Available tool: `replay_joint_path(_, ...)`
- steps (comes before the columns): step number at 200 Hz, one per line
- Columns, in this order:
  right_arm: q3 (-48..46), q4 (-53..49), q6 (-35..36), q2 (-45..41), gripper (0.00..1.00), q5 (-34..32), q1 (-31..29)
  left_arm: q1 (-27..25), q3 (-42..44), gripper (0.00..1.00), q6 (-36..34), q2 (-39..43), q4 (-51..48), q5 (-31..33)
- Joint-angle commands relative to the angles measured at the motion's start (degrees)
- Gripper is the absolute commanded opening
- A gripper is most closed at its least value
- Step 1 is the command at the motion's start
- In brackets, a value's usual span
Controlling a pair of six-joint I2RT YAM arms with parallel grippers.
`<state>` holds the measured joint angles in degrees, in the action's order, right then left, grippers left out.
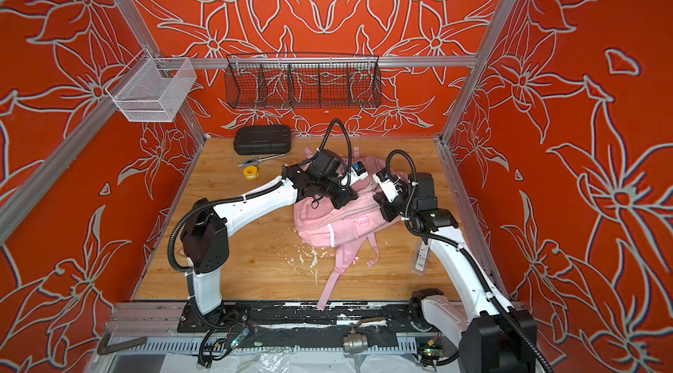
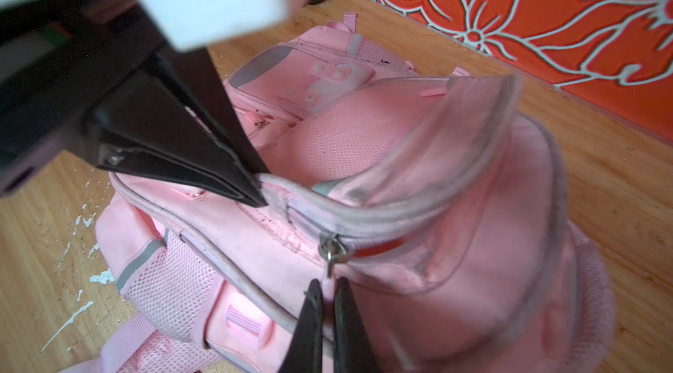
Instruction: Pack the student bag
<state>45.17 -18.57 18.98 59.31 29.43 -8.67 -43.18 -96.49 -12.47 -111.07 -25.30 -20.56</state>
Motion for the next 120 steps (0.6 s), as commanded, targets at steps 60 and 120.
replay_joint_path(60, -0.6, 4.35, 0.73, 2.32, 0.0, 6.44, -3.62, -1.57, 0.47, 0.0, 4.95, 3.17, 6.05, -6.31)
replay_joint_path(120, -3.78, 11.62, -3.24, -0.14, 0.0, 4.02, -3.8, 0.07, 7.94, 0.36, 8.88, 9.28, 7.83, -3.06)
